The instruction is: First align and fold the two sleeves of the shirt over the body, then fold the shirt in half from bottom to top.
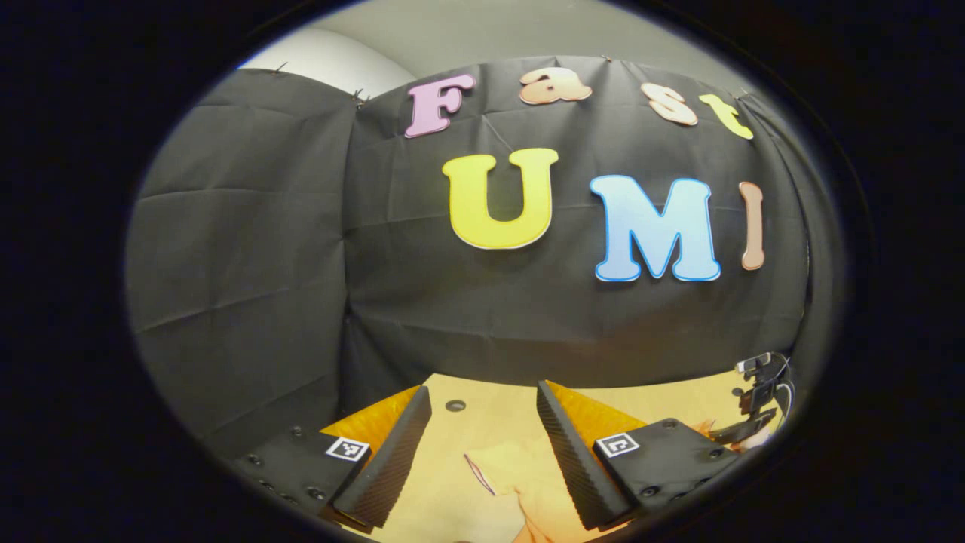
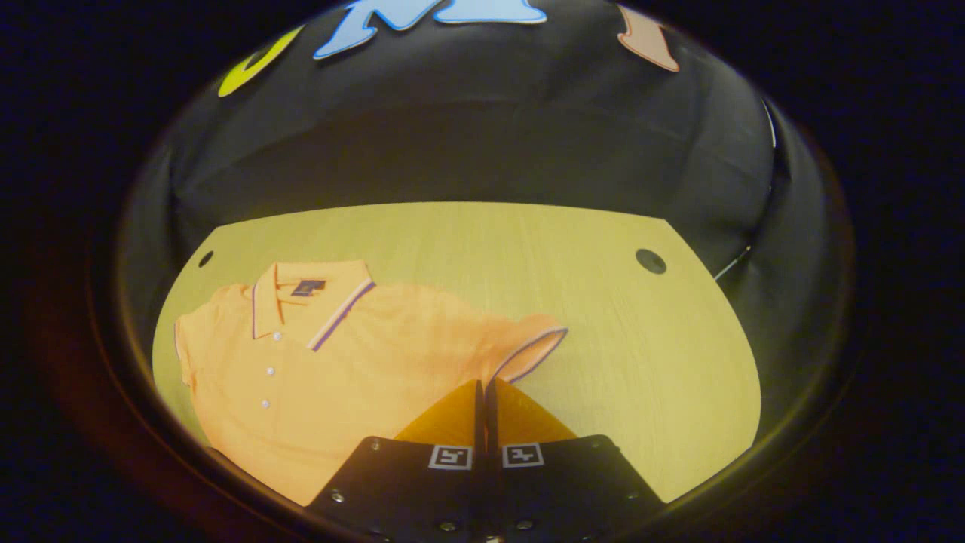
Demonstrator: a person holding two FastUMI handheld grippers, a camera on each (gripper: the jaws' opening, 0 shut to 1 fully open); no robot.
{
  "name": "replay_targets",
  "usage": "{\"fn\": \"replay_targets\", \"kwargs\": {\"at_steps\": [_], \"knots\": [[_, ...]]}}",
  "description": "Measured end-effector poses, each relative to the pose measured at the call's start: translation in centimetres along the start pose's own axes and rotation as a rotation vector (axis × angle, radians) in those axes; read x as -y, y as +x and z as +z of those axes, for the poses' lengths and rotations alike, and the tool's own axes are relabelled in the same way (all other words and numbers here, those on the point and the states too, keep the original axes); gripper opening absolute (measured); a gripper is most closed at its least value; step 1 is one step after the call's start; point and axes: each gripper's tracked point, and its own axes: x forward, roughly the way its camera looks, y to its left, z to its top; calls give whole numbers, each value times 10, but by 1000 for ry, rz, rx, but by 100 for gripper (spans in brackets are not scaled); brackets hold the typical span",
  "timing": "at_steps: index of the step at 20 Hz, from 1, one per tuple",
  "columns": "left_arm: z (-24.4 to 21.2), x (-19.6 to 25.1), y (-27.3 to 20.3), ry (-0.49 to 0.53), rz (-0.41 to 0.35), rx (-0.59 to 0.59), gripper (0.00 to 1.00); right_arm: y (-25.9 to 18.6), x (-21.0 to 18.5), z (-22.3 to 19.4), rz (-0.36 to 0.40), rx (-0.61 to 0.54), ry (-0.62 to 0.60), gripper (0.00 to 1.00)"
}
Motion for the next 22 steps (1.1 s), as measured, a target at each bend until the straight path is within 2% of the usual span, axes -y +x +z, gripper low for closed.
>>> {"fn": "replay_targets", "kwargs": {"at_steps": [6, 13, 17, 21, 22], "knots": [[-10, -33, -11, -25, 54, -11, 94, -13, -83, 28, 115, 66, -170, 0], [-23, -79, -32, -18, 136, -27, 94, -8, -168, 3, 232, 17, -332, 0], [-27, -98, -39, -19, 169, -39, 94, 0, -187, -18, 248, -34, -377, 0], [-36, -107, -47, -21, 180, -41, 94, 7, -190, -29, 243, -70, -379, 0], [-36, -107, -48, -22, 179, -41, 94, 6, -192, -31, 255, -86, -367, 5]]}}
